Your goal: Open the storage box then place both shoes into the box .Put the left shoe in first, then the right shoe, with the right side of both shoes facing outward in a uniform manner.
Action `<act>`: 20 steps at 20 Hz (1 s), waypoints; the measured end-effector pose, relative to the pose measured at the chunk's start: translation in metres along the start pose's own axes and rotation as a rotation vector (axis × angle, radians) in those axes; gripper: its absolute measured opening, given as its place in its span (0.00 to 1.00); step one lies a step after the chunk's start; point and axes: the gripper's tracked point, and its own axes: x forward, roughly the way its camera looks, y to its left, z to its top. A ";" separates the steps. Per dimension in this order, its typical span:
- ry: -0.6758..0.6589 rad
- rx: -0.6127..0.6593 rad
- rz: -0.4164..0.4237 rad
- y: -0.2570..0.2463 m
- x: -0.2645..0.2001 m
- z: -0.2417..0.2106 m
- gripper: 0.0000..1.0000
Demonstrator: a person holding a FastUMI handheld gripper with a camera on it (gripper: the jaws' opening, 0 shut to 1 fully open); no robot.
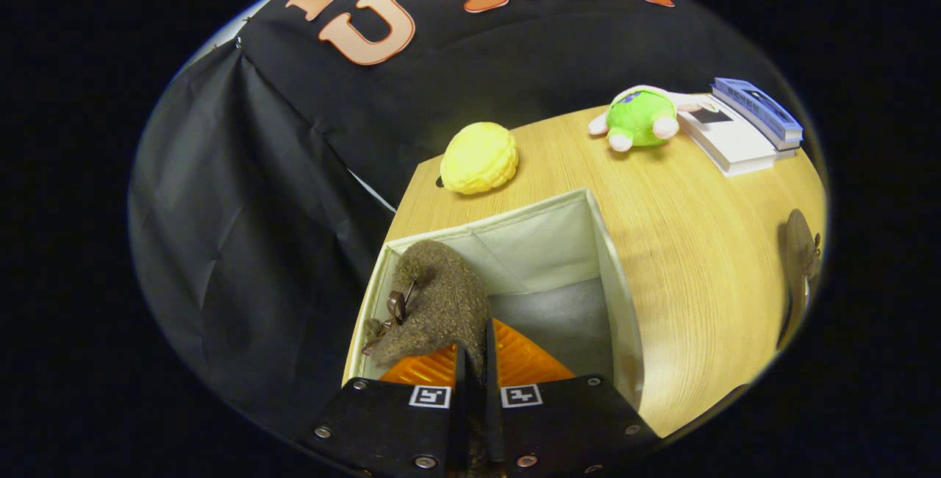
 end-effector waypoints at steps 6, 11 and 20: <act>0.198 0.093 0.080 0.013 0.001 -0.041 0.42; 0.208 0.147 0.192 0.025 -0.016 -0.034 0.59; -0.011 0.089 0.238 -0.013 -0.087 0.012 0.79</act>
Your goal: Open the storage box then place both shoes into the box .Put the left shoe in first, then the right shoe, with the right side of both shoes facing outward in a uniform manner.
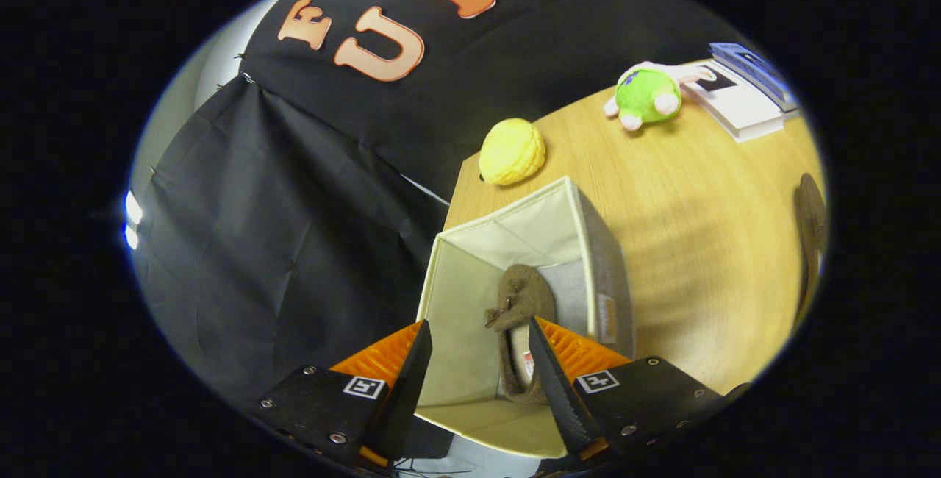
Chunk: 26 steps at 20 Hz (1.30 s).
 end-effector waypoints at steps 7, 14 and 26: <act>-0.147 -0.036 -0.126 -0.087 -0.072 0.025 0.87; -0.177 0.006 -0.284 -0.195 -0.113 0.024 0.87; -0.224 0.002 -0.513 -0.323 -0.182 0.021 0.87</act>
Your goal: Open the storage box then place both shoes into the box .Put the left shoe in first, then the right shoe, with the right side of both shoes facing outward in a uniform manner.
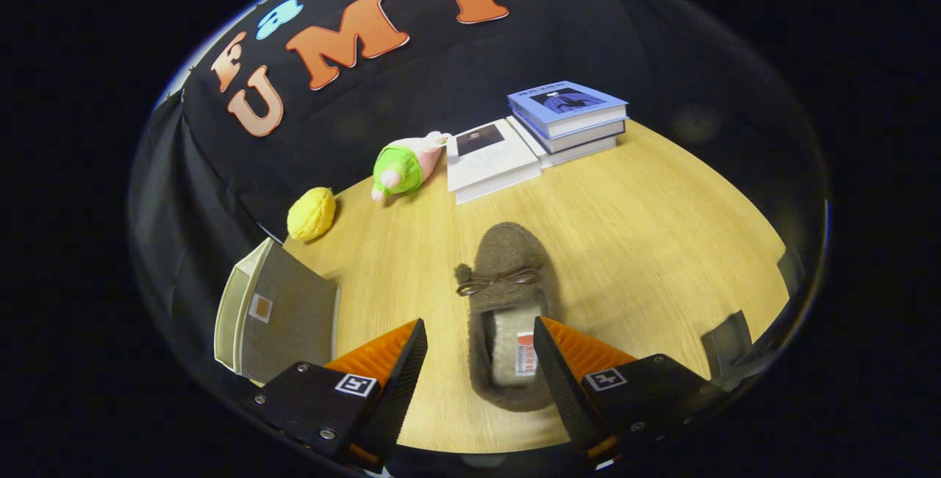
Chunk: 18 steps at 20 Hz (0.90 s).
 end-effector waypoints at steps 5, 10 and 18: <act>0.064 0.065 -0.060 -0.035 0.026 -0.015 0.81; 0.103 0.077 -0.107 -0.044 0.053 -0.028 0.63; 0.081 0.139 -0.188 -0.061 0.061 -0.029 0.08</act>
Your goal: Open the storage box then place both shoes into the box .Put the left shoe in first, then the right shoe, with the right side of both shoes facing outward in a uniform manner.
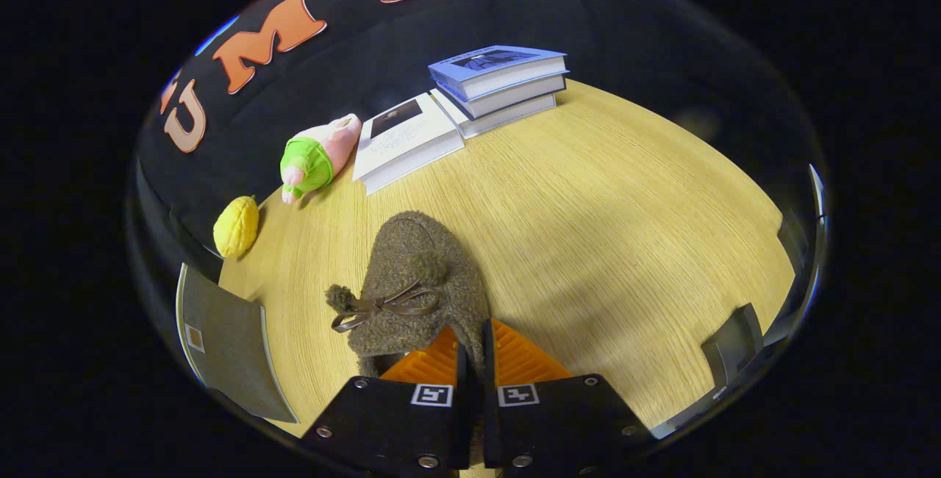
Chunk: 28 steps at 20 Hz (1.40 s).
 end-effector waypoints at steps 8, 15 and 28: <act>-0.046 0.059 0.120 0.060 -0.045 0.023 0.05; -0.097 -0.032 0.283 0.175 -0.097 0.035 0.04; -0.022 -0.245 0.510 0.366 -0.143 -0.027 0.04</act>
